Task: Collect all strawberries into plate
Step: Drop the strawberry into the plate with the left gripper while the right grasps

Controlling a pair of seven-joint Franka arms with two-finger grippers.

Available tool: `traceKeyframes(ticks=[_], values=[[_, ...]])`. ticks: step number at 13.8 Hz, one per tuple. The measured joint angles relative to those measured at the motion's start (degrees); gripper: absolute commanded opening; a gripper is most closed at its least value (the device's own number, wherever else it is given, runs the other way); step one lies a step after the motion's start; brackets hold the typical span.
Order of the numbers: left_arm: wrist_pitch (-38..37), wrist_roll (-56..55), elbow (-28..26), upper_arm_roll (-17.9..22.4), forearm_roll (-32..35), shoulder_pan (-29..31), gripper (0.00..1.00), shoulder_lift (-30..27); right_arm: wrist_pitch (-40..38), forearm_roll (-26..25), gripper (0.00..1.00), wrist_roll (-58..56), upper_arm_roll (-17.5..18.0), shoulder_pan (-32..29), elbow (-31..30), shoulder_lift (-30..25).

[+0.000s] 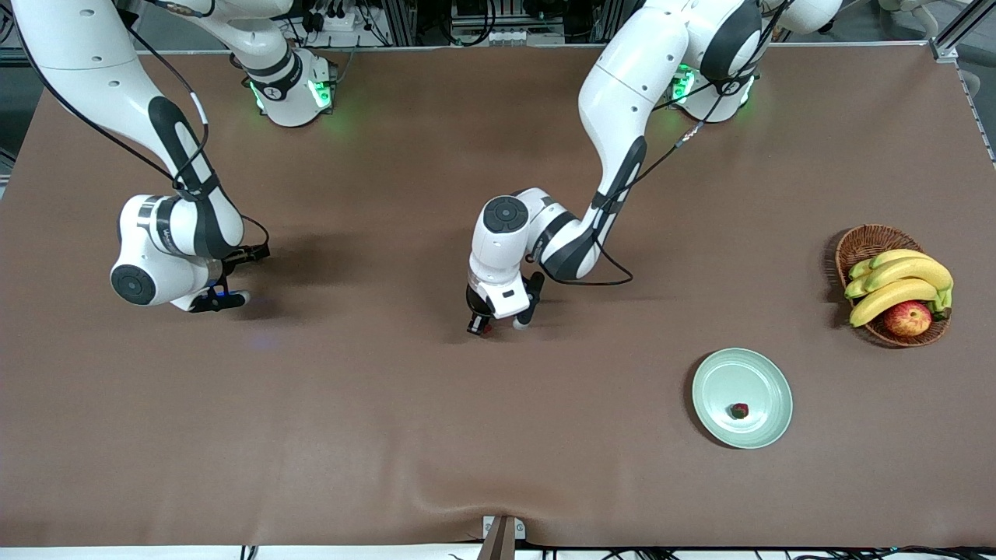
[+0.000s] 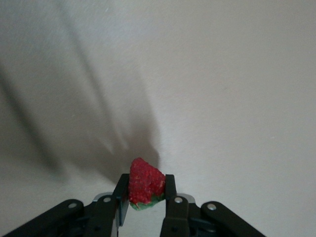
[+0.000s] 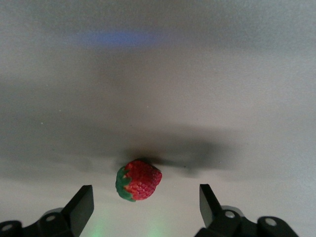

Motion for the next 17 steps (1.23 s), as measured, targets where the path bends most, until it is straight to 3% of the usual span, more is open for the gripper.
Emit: traceKeyframes(ticks=[4, 7, 12, 17], values=[[-7.86, 1.92, 1.29, 5.01, 0.0, 0.68, 0.0, -5.02, 0.62, -0.01, 0.73, 0.0, 0.13, 0.01, -0.04, 0.32], [-13.8, 7.91, 1.26, 7.5, 0.0, 3.44, 0.0, -9.28, 1.77, -0.01, 0.72, 0.0, 0.24, 0.01, -0.04, 0.34], [-15.22, 15.22, 0.31, 7.97, 0.0, 11.47, 0.0, -9.91, 3.83, -0.02, 0.67, 0.0, 0.44, 0.07, -0.05, 0.65], [-15.42, 23.22, -2.26, 7.94, 0.01, 23.19, 0.0, -9.8, 1.43, -0.02, 0.45, -0.01, 0.48, 0.1, -0.1, 0.86]])
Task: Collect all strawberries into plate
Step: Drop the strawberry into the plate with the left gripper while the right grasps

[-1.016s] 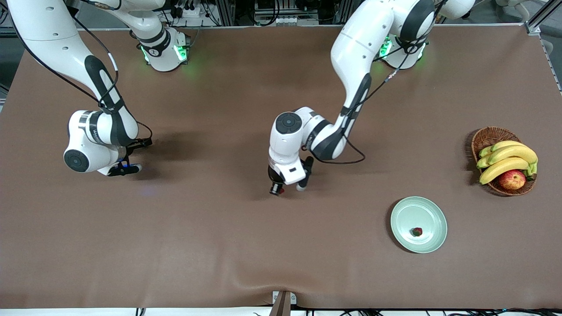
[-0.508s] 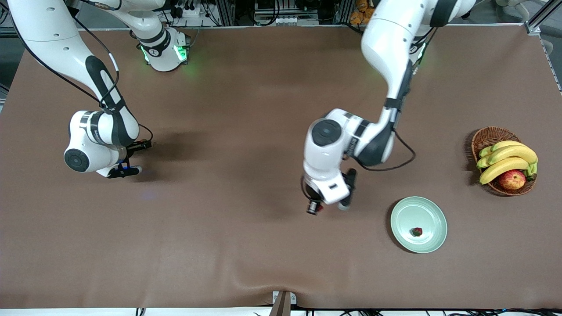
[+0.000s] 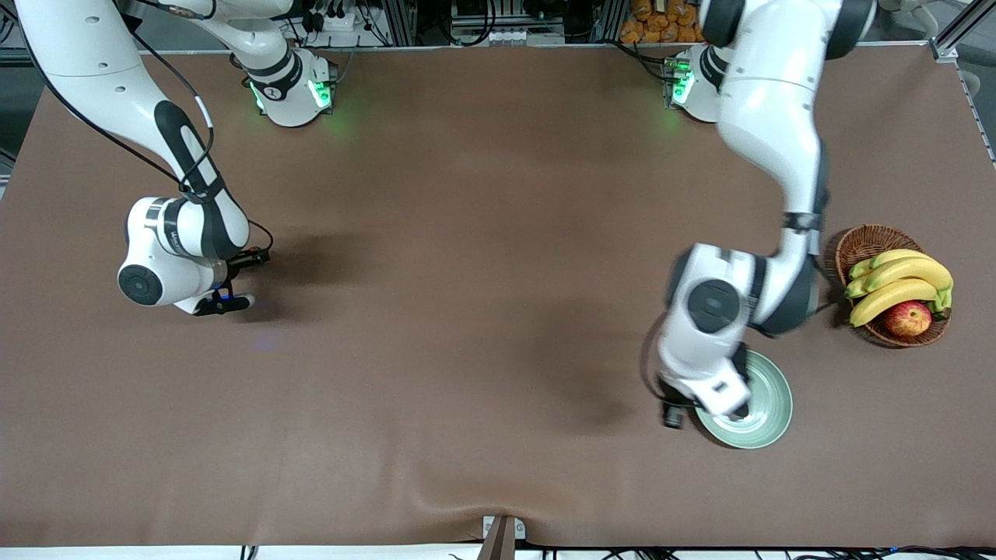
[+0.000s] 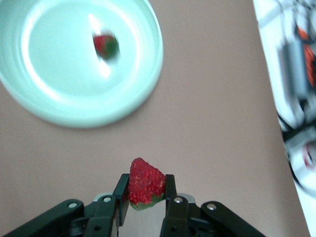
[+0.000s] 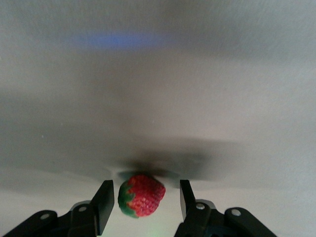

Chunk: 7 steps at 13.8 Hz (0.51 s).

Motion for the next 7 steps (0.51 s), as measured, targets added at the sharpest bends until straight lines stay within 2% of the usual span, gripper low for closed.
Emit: traceKeyframes(ticks=[4, 6, 7], values=[[-0.02, 5.61, -3.43, -0.71, 0.0, 5.37, 0.0, 0.16, -0.95, -0.01, 0.12, 0.0, 0.0, 0.0, 0.13, -0.08], [-0.02, 7.57, -5.0, -1.04, 0.0, 6.23, 0.0, 0.46, -0.74, -0.01, 0.03, 0.0, 0.01, 0.01, 0.37, -0.08], [-0.02, 8.03, -5.4, -1.3, 0.0, 6.45, 0.0, 0.57, -0.45, -0.01, 0.02, 0.0, 0.03, 0.01, 0.76, -0.08]])
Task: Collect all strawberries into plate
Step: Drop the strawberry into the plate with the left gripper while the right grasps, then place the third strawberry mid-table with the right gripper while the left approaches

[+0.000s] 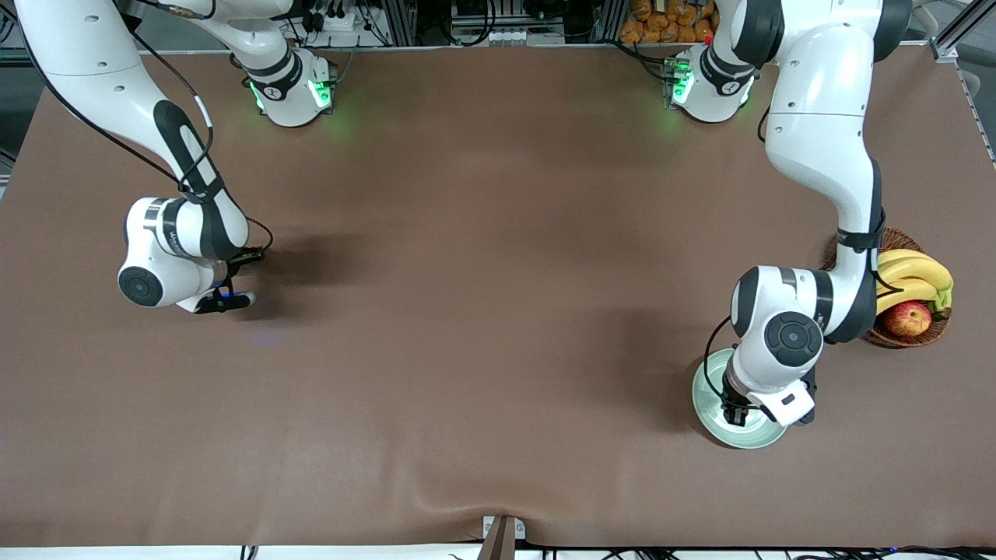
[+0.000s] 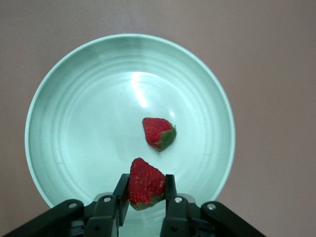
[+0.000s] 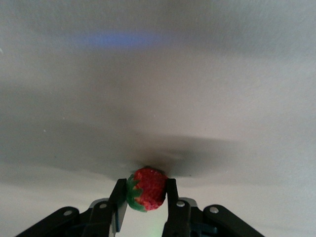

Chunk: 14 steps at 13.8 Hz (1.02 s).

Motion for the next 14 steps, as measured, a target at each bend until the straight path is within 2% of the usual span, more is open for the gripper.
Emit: traceKeyframes(ticks=[1, 2, 4, 7, 12, 14], values=[[0.0, 0.66, -0.35, -0.28, 0.0, 0.16, 0.37, 0.05, 0.4, 0.02, 0.0, 0.02, 0.02, 0.0, 0.79, -0.01], [0.0, 1.47, -0.7, -0.61, 0.0, 0.29, 0.99, 0.06, 0.94, 0.28, 0.0, 0.03, 0.05, 0.02, 2.33, -0.05], [0.0, 2.6, -1.05, -0.87, 0.0, 0.32, 1.0, 0.07, 1.68, 3.24, 0.0, 0.05, 0.27, 0.36, 7.89, -0.2], [0.1, 4.51, -0.89, -0.92, 0.0, 0.3, 1.0, -0.33, 1.8, 11.81, 0.0, 0.3, 0.61, 2.88, 15.8, -0.52], [-1.07, 9.34, -0.47, -1.43, 0.0, 0.21, 1.0, -3.3, 7.69, 30.21, 0.0, 1.51, 0.99, 11.09, 17.14, -0.04], [-2.41, 11.17, -0.47, -2.58, 0.0, 0.31, 1.0, -4.8, 9.04, 34.51, 0.0, 4.58, 1.1, 16.37, 17.19, 0.55]])
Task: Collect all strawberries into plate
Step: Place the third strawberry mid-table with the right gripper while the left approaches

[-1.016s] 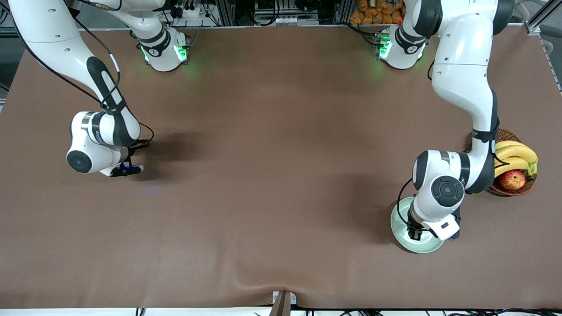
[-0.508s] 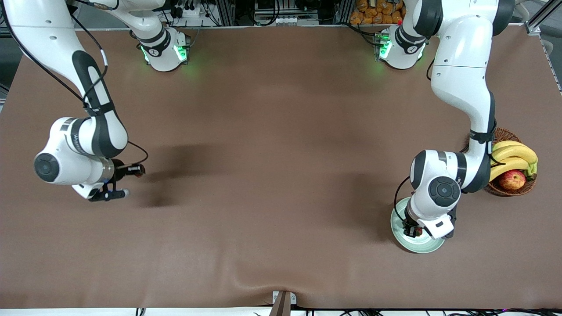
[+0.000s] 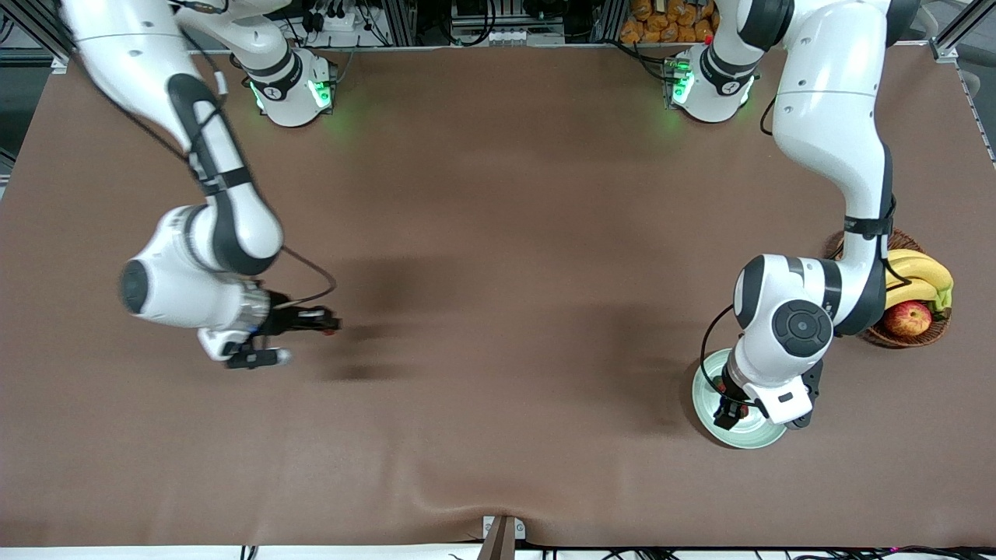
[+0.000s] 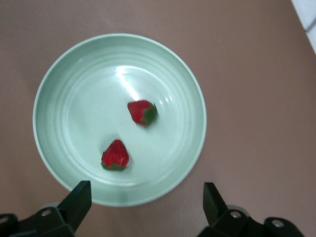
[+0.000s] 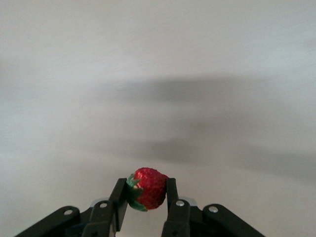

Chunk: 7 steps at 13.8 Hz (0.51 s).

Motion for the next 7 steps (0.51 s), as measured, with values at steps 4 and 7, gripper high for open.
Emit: traceKeyframes(ticks=[4, 7], values=[[-0.63, 0.21, -0.04, -3.47, 0.0, -0.51, 1.0, -0.94, 0.84, 6.57, 0.0, 2.78, 0.07, 7.71, 2.05, 3.29], [-0.63, -1.5, -0.13, -4.28, 0.0, -2.57, 1.0, -0.94, 0.87, 8.87, 0.0, 2.78, 0.05, 11.37, 3.89, 7.54]])
